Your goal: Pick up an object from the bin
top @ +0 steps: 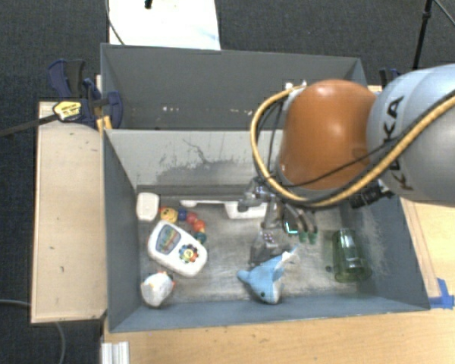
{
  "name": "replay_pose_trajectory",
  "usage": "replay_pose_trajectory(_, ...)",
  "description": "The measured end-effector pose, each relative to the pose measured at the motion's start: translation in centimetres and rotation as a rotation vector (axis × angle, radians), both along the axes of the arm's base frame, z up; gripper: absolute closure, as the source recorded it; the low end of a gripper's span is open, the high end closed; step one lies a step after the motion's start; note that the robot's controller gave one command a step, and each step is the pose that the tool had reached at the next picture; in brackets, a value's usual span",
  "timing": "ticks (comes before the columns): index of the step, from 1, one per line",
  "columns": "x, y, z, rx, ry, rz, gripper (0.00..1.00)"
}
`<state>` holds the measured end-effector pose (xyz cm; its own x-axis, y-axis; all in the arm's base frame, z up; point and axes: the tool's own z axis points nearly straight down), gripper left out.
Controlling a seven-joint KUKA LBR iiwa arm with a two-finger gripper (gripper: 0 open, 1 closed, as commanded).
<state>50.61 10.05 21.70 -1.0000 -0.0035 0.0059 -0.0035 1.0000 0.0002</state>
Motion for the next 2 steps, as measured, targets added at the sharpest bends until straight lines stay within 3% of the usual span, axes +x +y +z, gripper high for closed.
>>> replay_pose_trajectory(1, 0.2, -0.1, 0.4, 0.001, -0.008, -0.004, 0.0)
replay_pose_trajectory(2, -0.6, -2.3, -4.4, 0.001, -0.011, 0.119, 0.0)
